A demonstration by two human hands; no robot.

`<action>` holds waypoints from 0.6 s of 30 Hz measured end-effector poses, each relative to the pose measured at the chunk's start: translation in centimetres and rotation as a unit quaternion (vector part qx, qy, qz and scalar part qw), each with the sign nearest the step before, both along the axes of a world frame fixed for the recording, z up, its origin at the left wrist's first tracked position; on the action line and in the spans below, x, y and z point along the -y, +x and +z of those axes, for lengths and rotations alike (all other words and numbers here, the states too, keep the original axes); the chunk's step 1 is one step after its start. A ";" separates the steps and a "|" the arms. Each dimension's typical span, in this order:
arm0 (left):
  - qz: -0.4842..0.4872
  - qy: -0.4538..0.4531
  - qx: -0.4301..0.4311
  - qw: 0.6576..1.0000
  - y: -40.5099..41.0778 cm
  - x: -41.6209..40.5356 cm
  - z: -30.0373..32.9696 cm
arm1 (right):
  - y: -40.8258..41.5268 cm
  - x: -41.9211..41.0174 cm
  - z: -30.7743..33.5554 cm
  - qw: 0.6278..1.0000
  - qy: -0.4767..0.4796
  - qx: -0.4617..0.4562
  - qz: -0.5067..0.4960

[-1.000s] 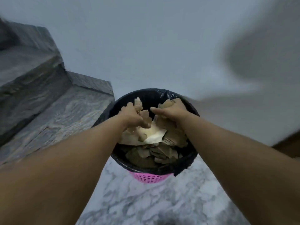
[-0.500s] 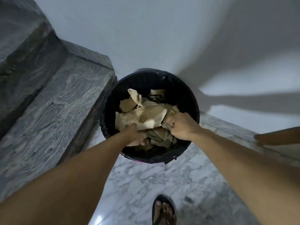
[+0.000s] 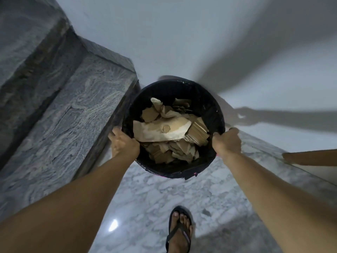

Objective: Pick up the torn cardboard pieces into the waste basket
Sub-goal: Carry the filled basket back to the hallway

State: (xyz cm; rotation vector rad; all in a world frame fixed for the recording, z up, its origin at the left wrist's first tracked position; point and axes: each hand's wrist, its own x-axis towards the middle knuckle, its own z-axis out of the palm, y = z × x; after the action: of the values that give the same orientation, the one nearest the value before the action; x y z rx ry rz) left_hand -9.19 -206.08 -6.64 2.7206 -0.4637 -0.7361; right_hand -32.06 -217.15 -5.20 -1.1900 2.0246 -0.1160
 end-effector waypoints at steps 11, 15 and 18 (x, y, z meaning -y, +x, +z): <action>0.166 -0.049 -0.162 0.971 0.7 -0.9 -0.1 | -0.7 -0.6 -1.8 0.997 0.041 0.045 -0.045; 0.175 -0.054 -0.174 0.968 0.3 -1.0 -0.1 | -0.7 -0.6 -1.1 0.999 0.022 0.029 -0.029; 0.183 -0.079 -0.162 0.966 -0.3 -1.1 1.9 | -0.9 -1.4 0.5 0.998 0.007 0.046 -0.043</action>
State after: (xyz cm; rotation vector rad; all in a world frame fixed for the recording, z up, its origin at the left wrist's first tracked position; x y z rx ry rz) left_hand -9.51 -204.95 -4.77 2.3750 0.0545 -0.9638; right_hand -33.00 -215.71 -4.66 -1.0695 1.9919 -0.1944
